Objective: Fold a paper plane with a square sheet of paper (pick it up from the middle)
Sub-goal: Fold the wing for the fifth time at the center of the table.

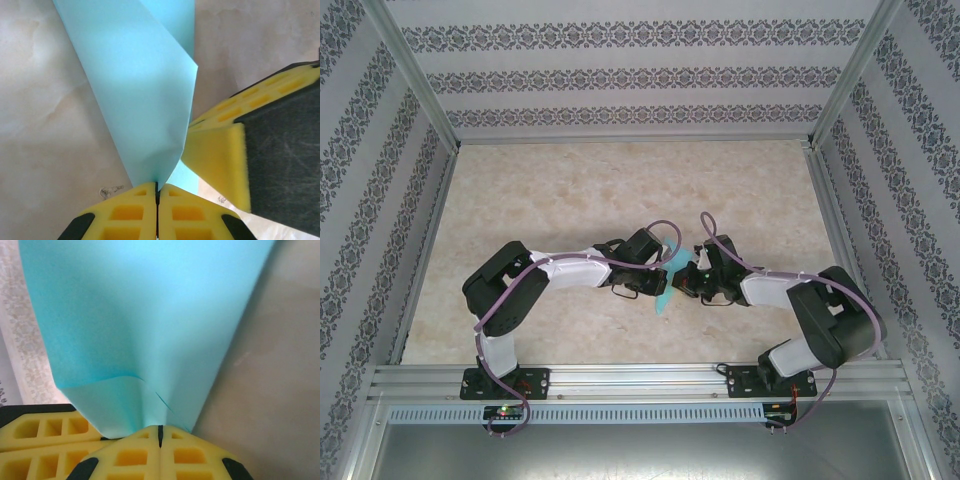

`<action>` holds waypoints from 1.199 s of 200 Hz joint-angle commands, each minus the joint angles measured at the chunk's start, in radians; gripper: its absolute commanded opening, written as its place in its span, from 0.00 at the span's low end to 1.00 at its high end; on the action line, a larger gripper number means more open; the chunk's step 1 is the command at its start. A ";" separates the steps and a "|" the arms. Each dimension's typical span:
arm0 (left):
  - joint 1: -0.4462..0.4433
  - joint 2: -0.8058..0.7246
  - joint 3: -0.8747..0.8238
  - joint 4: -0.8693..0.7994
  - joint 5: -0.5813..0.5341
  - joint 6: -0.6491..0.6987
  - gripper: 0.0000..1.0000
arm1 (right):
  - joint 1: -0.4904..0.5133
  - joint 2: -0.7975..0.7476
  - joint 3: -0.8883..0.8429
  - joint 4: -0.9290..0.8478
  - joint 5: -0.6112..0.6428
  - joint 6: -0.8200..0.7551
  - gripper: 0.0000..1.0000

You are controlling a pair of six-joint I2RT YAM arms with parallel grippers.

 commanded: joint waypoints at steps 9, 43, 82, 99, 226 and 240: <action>0.015 0.016 -0.008 0.004 0.008 0.003 0.09 | -0.005 -0.023 0.024 -0.116 0.059 -0.039 0.03; 0.015 0.016 0.008 0.004 0.017 0.001 0.09 | -0.008 0.005 0.029 -0.102 0.055 -0.045 0.03; 0.015 0.014 0.019 0.013 0.048 -0.003 0.09 | -0.007 0.032 0.032 -0.074 0.045 -0.039 0.03; 0.015 0.012 0.026 0.012 0.062 -0.007 0.09 | -0.008 0.029 0.031 -0.077 0.045 -0.040 0.03; 0.009 0.063 0.061 -0.012 0.088 0.002 0.10 | -0.013 0.021 0.011 -0.048 0.020 -0.032 0.03; 0.009 0.066 0.063 -0.015 0.084 0.005 0.10 | -0.012 0.015 0.003 -0.033 0.015 -0.027 0.03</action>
